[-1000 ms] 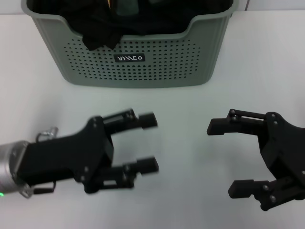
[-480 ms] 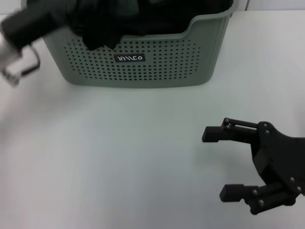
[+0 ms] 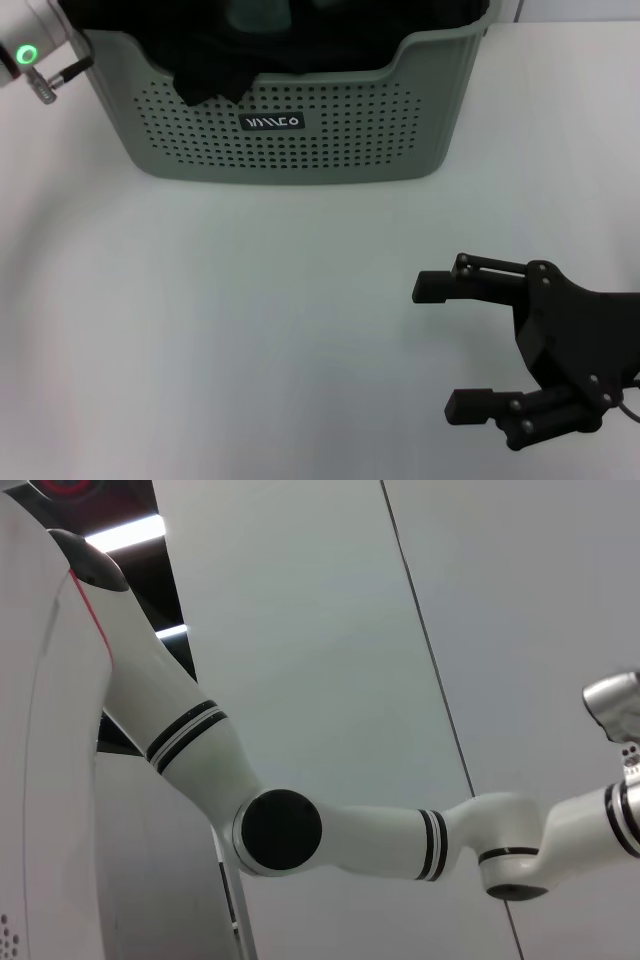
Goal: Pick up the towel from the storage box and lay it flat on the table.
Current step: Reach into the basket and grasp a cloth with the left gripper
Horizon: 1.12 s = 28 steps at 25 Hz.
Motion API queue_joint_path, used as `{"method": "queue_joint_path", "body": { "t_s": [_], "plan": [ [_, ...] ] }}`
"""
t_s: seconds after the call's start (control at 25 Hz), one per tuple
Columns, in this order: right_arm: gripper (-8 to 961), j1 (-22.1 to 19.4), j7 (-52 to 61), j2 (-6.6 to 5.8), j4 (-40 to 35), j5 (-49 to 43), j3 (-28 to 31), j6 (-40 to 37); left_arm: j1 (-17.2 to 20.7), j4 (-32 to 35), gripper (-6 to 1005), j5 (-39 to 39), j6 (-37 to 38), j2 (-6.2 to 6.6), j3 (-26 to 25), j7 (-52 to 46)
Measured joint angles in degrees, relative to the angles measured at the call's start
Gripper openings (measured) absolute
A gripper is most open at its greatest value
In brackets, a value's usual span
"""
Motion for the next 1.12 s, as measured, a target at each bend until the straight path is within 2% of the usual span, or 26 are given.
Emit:
{"method": "queue_joint_path", "body": {
  "t_s": [0.16, 0.48, 0.76, 1.12],
  "plan": [
    [858, 0.2, 0.0, 0.00, 0.0, 0.2, 0.0, 0.1, 0.4, 0.0, 744, -0.3, -2.9, -0.10, 3.1, 1.4],
    [852, 1.0, 0.0, 0.00, 0.0, 0.2, 0.0, 0.8, 2.8, 0.8, 739, -4.1, -1.7, -0.12, 7.8, 3.8],
    [847, 1.5, 0.0, 0.00, 0.0, 0.3, -0.1, 0.8, 3.4, 0.1, 735, -7.4, -4.2, -0.23, 8.2, 6.5],
    [840, 1.0, 0.0, 0.00, 0.0, 1.0, -0.1, 0.3, 3.7, -0.5, 434, -8.0, -4.3, -0.31, 8.7, 9.9]
  ]
}}
